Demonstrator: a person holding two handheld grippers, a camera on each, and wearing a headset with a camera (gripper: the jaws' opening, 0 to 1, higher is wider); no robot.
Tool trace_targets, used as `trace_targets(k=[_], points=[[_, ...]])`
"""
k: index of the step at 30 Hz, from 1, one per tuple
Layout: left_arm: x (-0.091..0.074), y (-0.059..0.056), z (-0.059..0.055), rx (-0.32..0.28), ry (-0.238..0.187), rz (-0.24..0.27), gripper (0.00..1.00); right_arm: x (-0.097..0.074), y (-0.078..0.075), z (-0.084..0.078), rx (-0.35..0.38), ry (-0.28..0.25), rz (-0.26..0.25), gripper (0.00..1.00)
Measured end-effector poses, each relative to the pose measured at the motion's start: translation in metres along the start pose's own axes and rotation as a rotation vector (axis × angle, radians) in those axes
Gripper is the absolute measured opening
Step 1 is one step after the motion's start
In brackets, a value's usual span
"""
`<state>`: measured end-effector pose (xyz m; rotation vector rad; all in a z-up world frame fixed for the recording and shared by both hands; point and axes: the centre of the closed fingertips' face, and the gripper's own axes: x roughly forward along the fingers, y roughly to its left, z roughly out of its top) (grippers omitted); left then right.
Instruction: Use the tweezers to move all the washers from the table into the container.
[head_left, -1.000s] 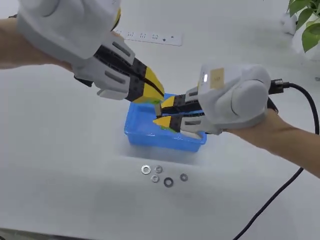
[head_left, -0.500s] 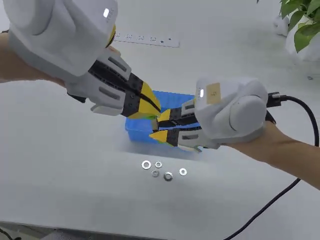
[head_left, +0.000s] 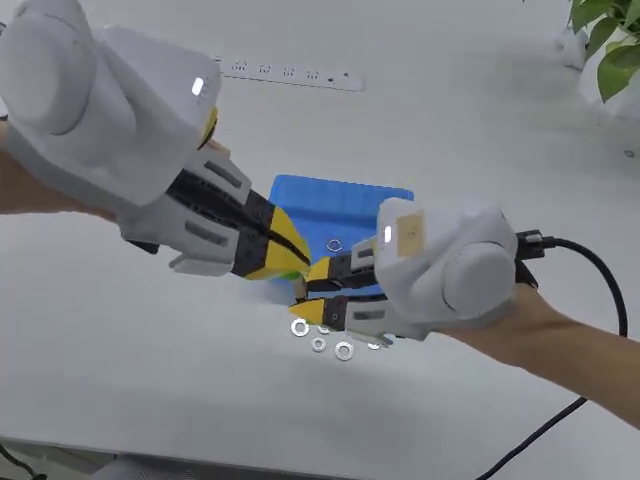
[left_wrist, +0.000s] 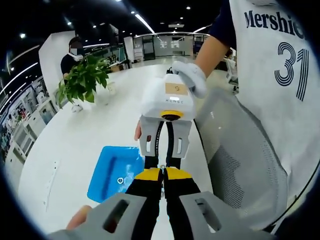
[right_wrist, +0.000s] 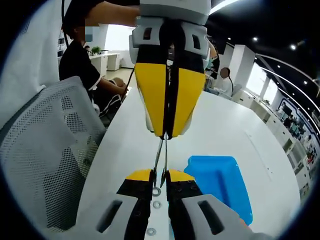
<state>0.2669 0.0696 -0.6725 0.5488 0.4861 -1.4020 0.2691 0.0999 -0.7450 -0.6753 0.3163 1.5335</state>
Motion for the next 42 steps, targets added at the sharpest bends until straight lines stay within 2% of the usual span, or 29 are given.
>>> trace_targets(k=[6,12,19,26,34,42], points=[[0.005,-0.006,-0.01,-0.027,-0.002,-0.006,0.05,0.007,0.008,-0.007,0.009,0.015,0.013,0.11],[0.007,-0.007,-0.015,-0.063,-0.013,0.006,0.05,0.012,0.009,-0.011,0.026,0.021,0.021,0.11],[0.01,-0.006,-0.023,-0.064,0.009,0.0,0.05,0.022,0.009,-0.017,0.029,0.03,0.037,0.11],[0.015,0.0,-0.027,-0.081,0.007,0.001,0.05,0.025,0.004,-0.023,0.049,0.036,0.034,0.11],[0.021,-0.001,-0.032,-0.083,0.018,-0.01,0.05,0.029,0.007,-0.029,0.061,0.041,0.041,0.11],[0.021,0.002,-0.031,-0.101,0.01,-0.015,0.05,0.029,0.006,-0.029,0.082,0.029,0.044,0.11]])
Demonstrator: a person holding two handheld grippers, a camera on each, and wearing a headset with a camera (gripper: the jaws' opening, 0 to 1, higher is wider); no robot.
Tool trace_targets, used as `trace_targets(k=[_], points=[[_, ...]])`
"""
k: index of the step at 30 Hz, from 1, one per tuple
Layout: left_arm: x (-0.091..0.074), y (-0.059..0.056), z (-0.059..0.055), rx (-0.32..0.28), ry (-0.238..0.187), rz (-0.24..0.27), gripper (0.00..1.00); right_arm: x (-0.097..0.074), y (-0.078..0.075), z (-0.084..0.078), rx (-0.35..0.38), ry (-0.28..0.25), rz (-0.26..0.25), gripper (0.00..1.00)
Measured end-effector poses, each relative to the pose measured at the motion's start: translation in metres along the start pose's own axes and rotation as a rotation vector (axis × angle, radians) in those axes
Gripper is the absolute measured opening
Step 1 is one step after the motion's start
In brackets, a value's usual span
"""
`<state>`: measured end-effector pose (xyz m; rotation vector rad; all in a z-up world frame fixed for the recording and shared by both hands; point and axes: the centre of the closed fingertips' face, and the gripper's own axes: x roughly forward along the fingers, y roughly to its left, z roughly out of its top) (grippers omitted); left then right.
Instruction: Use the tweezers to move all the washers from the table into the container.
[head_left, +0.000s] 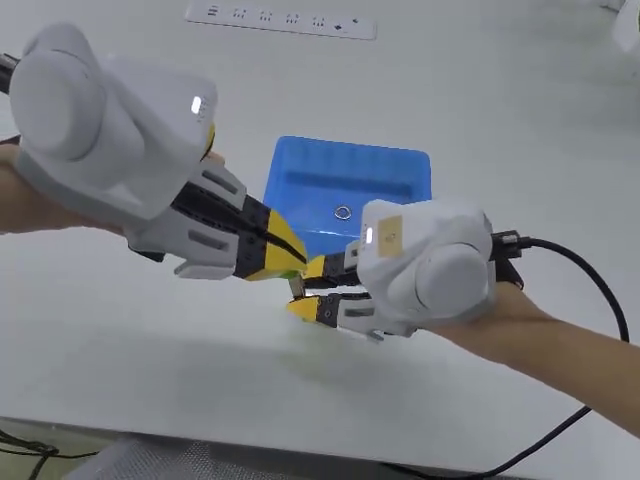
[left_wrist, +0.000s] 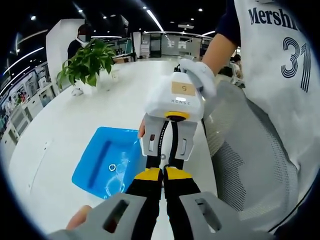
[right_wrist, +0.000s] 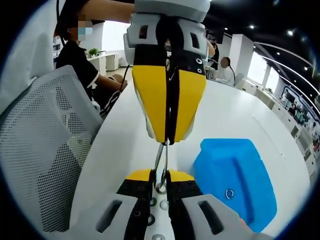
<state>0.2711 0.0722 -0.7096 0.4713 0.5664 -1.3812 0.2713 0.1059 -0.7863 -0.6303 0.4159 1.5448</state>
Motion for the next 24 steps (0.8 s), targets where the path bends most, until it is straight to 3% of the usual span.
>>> trace_targets(k=[18,24], points=[[0.0006,-0.0052,0.0012,0.017,0.013,-0.015,0.05,-0.0007,0.0012,-0.0003,-0.004,0.011,-0.007,0.1],[-0.0041,-0.0057,0.008,0.025,0.014,-0.021,0.05,-0.0058,0.001,0.0055,-0.011,0.003,-0.007,0.1]])
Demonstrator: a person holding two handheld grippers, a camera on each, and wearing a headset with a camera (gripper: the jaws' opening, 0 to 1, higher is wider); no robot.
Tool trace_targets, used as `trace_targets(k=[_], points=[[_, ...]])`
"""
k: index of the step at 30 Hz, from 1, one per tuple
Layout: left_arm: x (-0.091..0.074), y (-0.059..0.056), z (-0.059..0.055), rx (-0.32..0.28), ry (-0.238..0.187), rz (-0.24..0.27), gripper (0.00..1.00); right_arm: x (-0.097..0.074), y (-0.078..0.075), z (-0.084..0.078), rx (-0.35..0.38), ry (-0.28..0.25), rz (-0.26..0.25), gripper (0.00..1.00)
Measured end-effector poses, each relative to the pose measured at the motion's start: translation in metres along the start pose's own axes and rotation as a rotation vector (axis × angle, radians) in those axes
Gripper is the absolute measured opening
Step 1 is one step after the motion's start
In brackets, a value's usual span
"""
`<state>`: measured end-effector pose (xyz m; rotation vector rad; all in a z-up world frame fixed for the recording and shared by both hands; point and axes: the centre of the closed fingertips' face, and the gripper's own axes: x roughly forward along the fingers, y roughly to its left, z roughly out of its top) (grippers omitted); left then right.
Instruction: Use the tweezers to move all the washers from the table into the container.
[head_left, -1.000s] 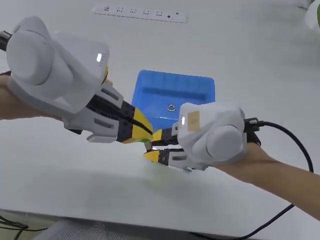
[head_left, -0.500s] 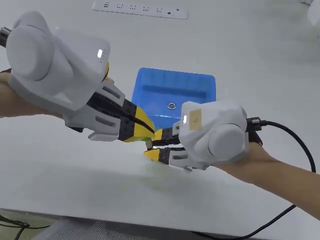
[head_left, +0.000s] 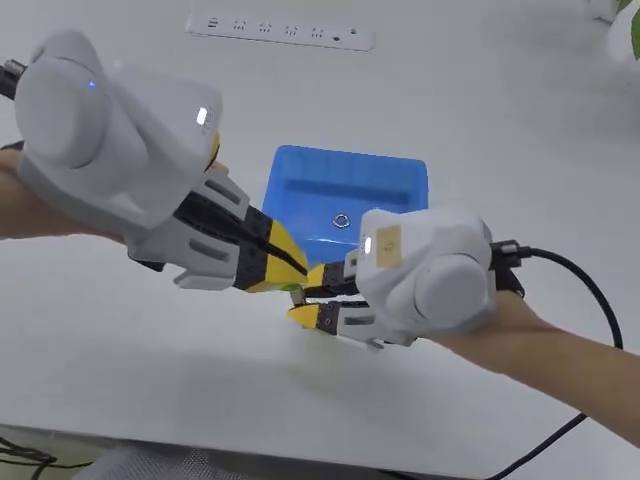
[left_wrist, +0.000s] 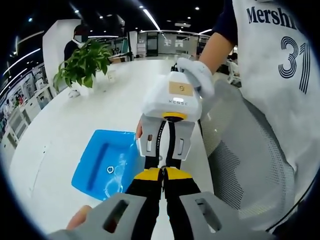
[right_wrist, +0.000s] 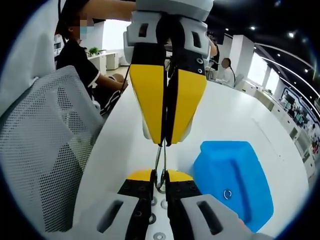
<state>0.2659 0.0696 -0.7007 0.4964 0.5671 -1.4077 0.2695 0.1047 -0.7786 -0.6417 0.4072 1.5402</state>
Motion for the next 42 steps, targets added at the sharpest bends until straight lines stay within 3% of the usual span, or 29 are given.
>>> trace_targets(k=[18,22,32,42], points=[[-0.019,0.001,0.028,0.057,-0.002,0.01,0.05,-0.026,-0.012,0.027,-0.042,-0.041,-0.042,0.09],[-0.025,0.008,0.036,0.067,-0.006,0.019,0.05,-0.031,-0.018,0.033,-0.009,-0.07,-0.063,0.09],[-0.03,0.031,0.054,0.121,-0.007,0.028,0.05,-0.045,-0.049,0.041,-0.021,-0.09,-0.126,0.09],[-0.025,0.058,0.059,0.145,-0.005,0.025,0.05,-0.047,-0.082,0.035,-0.036,-0.077,-0.167,0.09]])
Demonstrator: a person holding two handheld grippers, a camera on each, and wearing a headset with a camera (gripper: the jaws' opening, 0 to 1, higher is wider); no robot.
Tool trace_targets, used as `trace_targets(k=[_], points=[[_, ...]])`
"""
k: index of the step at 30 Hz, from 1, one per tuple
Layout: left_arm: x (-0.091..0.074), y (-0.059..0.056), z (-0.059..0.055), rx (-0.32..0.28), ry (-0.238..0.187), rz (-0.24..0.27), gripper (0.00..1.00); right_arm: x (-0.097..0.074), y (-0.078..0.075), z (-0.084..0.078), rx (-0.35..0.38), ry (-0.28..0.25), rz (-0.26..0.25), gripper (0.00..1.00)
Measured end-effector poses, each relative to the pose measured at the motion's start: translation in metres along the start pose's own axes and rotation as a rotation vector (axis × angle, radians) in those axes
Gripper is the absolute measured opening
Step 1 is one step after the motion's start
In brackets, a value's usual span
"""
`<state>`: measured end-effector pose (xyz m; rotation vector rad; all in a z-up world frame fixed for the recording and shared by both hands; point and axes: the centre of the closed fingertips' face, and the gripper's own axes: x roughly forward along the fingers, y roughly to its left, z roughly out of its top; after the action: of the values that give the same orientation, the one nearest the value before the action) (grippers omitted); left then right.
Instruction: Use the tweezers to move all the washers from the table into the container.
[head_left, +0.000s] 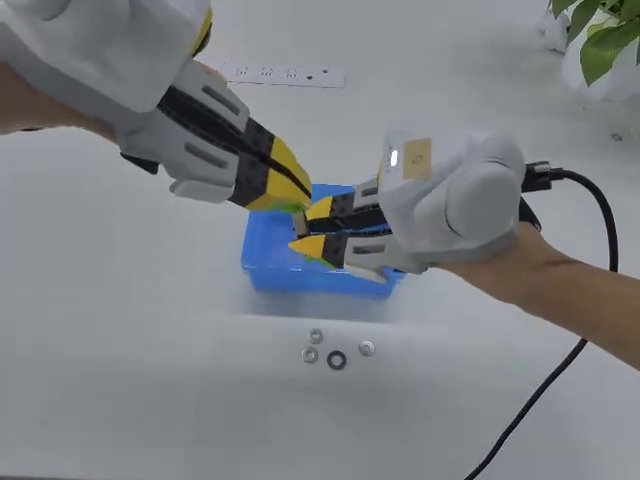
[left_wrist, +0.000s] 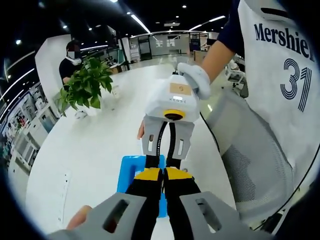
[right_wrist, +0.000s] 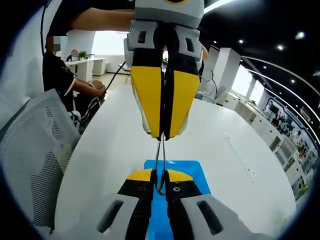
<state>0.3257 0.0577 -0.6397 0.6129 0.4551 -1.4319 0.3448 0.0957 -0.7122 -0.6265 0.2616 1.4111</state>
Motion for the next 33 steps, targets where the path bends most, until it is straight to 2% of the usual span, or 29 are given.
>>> trace_targets(k=[7,12,30,33], points=[[0.006,0.018,-0.012,0.001,0.006,-0.002,0.05,0.011,-0.013,-0.009,0.012,0.014,-0.005,0.1],[0.01,0.025,-0.025,-0.015,0.014,-0.002,0.05,0.022,-0.017,-0.018,0.019,0.029,0.009,0.1],[0.031,0.036,-0.059,-0.07,0.033,-0.021,0.05,0.043,-0.012,-0.049,0.053,0.077,0.054,0.1],[0.031,0.035,-0.057,-0.076,0.039,-0.025,0.05,0.044,-0.011,-0.052,0.06,0.081,0.057,0.1]])
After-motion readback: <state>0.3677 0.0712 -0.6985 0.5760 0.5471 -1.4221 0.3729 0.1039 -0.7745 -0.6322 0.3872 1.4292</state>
